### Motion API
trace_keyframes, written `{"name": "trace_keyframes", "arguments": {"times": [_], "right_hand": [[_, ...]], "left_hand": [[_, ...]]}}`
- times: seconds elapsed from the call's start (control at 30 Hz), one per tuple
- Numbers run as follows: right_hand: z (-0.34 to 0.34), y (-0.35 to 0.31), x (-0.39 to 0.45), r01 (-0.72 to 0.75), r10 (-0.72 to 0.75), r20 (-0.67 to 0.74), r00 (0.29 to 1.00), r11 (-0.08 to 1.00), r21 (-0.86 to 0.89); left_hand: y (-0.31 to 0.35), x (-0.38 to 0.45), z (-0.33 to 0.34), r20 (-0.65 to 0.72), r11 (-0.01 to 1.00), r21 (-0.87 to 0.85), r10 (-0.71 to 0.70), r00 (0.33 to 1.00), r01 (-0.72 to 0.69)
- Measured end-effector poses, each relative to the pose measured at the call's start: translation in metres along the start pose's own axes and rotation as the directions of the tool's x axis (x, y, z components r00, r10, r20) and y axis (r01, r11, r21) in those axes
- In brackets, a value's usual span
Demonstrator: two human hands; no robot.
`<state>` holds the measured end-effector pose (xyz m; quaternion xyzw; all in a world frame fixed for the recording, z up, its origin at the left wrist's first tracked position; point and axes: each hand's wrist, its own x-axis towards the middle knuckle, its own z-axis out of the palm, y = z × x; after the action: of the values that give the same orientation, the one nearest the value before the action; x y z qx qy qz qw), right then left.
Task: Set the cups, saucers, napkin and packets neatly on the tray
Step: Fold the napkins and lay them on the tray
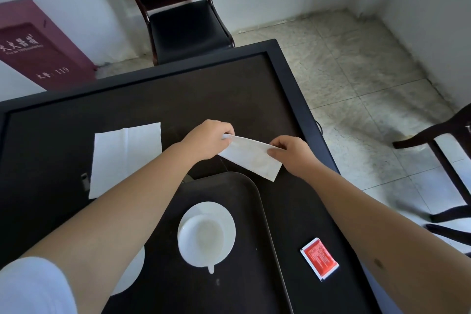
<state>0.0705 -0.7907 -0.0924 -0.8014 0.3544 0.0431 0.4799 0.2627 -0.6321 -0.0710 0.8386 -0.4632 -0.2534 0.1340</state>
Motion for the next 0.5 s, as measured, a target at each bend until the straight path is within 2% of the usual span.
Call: {"name": "trace_keyframes", "arguments": {"times": [0.13,0.27,0.4,0.5], "right_hand": [[-0.012,-0.001,-0.029,-0.018,0.008,0.044,0.999,0.976,0.216],[-0.020,-0.013,-0.064,0.011,-0.017,0.009,1.000,0.904,0.428],[-0.022,-0.031,-0.102,0.032,-0.027,-0.018,0.999,0.782,0.622],[-0.016,-0.044,-0.127,0.030,-0.027,-0.015,1.000,0.729,0.684]], "left_hand": [[0.006,-0.033,-0.013,-0.020,0.992,-0.117,-0.044,0.999,0.041],[0.019,-0.073,-0.021,-0.071,0.944,-0.319,-0.109,0.991,0.081],[0.034,-0.119,-0.026,-0.110,0.826,-0.557,-0.182,0.977,0.091],[0.041,-0.155,-0.022,-0.098,0.653,-0.750,-0.262,0.960,0.101]]}}
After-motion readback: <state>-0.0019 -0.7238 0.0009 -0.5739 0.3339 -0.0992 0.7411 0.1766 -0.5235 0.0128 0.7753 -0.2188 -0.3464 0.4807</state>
